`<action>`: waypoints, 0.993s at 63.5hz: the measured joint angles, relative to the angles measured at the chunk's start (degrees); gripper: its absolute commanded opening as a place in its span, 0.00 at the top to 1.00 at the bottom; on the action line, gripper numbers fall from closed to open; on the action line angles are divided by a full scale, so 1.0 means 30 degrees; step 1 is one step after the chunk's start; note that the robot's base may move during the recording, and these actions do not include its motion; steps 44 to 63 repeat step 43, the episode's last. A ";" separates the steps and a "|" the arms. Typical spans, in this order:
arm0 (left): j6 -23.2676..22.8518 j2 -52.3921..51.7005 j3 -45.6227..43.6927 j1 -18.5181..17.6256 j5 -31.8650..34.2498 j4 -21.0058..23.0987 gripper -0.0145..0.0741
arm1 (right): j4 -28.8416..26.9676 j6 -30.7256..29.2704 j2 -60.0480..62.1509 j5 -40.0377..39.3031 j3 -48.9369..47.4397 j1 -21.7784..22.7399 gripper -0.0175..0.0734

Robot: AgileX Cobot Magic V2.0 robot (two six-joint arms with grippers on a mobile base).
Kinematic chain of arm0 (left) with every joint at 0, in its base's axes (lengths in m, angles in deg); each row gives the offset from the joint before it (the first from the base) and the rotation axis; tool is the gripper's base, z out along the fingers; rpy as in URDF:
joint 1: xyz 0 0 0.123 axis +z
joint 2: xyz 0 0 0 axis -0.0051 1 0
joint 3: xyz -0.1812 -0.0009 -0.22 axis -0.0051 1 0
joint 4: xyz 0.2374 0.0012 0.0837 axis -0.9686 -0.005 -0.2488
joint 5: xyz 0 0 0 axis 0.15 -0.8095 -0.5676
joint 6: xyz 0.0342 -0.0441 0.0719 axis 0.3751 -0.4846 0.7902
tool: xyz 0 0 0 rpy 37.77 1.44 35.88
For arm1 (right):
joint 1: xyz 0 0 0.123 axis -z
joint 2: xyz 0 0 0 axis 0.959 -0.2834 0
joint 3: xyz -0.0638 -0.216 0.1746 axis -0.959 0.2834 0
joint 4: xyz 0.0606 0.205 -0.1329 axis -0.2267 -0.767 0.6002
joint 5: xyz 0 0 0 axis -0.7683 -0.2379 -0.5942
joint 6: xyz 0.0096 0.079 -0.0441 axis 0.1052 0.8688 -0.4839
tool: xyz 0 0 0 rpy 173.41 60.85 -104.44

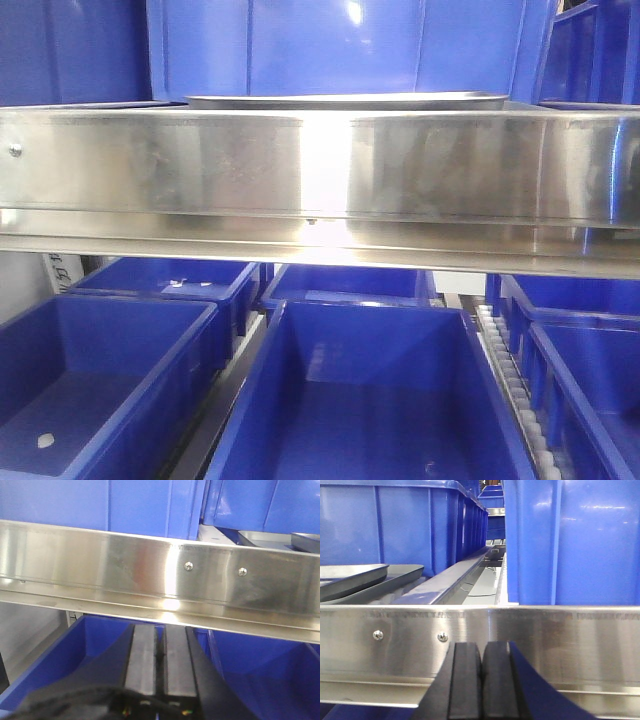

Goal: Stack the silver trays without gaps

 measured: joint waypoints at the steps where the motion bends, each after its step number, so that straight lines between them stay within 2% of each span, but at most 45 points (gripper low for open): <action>1: 0.0000 0.0000 0.0000 0.0000 0.0000 0.0000 0.89 | 0.0000 0.0000 0.0000 0.0000 0.0000 0.0000 0.75; 63: 0.0000 0.0000 0.0000 0.0000 0.0000 0.0000 0.89 | 0.0000 0.0000 0.0000 0.0000 0.0000 0.0000 0.75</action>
